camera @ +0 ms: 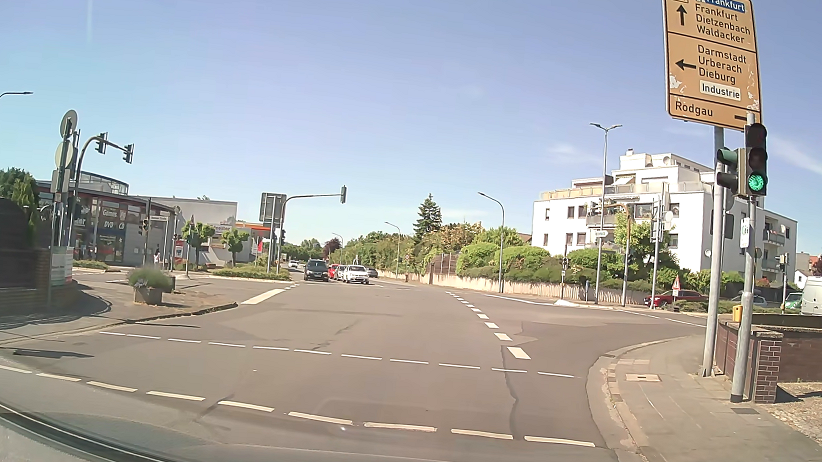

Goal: Follow the waypoints while adhering to traffic rules and regulations

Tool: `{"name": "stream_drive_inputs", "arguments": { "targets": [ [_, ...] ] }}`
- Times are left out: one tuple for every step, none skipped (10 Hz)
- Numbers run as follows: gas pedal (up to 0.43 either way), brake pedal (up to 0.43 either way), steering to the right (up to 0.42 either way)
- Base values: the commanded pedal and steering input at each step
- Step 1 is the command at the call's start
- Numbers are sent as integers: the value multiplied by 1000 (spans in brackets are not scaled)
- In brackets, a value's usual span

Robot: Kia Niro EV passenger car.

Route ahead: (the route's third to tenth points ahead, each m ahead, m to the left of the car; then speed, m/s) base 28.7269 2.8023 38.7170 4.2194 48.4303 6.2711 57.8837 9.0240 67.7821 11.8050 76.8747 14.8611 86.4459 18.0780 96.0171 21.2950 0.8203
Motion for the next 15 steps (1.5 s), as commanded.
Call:
{"name": "stream_drive_inputs", "arguments": {
  "targets": [
    [280,30,-5],
    [299,30,-5],
    [331,30,-4],
    [350,30,-4],
    [358,30,-4],
    [378,30,-3],
    [390,30,-1],
    [390,30,1],
    [390,30,1],
    [390,30,1],
    [409,30,0],
    [421,30,1],
    [421,30,1],
    [421,30,1],
    [429,30,1]
  ]
}}
